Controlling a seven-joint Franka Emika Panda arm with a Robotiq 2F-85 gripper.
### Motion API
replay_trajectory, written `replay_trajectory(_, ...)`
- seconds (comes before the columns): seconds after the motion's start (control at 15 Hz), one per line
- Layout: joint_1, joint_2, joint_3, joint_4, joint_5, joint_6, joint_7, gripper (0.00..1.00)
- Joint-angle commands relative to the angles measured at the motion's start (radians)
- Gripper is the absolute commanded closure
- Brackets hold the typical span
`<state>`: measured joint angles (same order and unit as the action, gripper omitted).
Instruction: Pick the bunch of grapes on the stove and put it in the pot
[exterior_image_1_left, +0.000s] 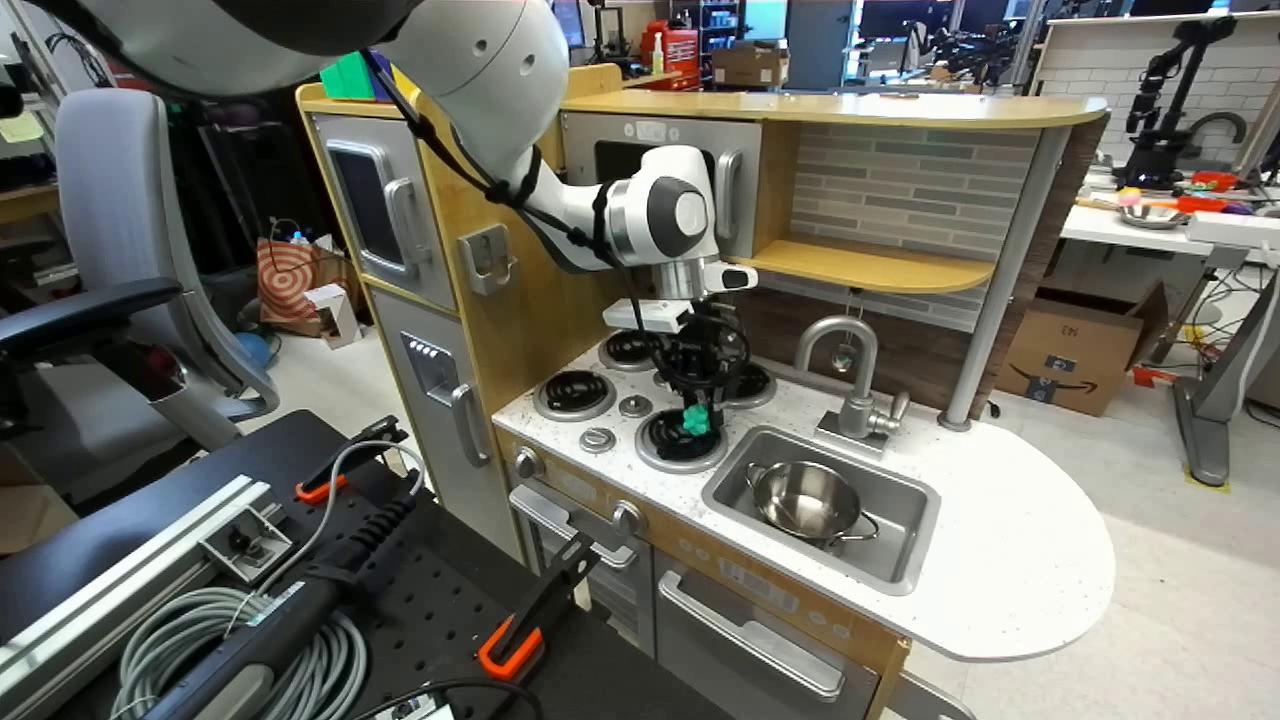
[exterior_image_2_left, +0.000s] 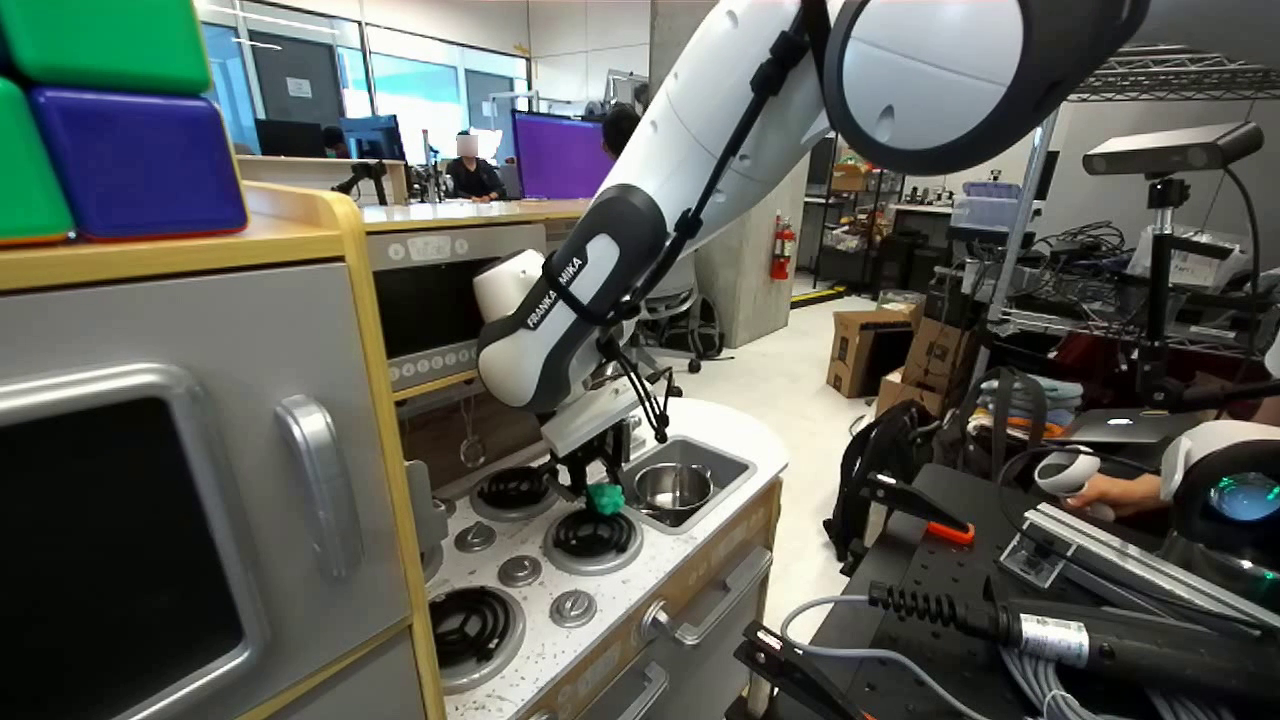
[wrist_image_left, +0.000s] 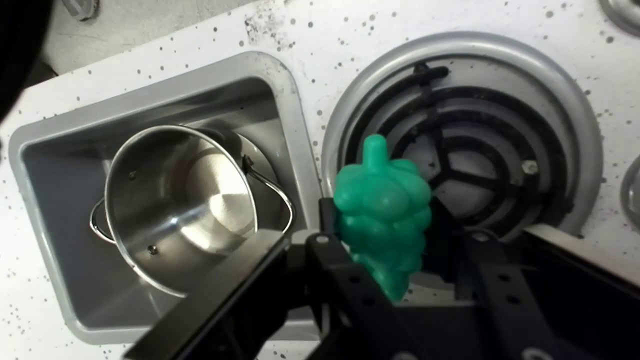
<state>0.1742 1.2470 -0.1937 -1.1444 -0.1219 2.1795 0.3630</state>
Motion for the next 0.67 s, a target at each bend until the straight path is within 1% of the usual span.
replay_trajectory(0.0,-0.045,-0.091,0.020,-0.101,0.040,-0.014,-0.020,0.81)
replay_trajectory(0.13,-0.058,-0.107,0.027,-0.128,0.041,-0.023,0.002,0.81)
replay_trajectory(0.4,-0.069,-0.163,0.022,-0.252,0.040,0.011,0.021,0.81)
replay_trajectory(0.6,-0.110,-0.188,0.029,-0.303,0.069,-0.009,0.021,0.81)
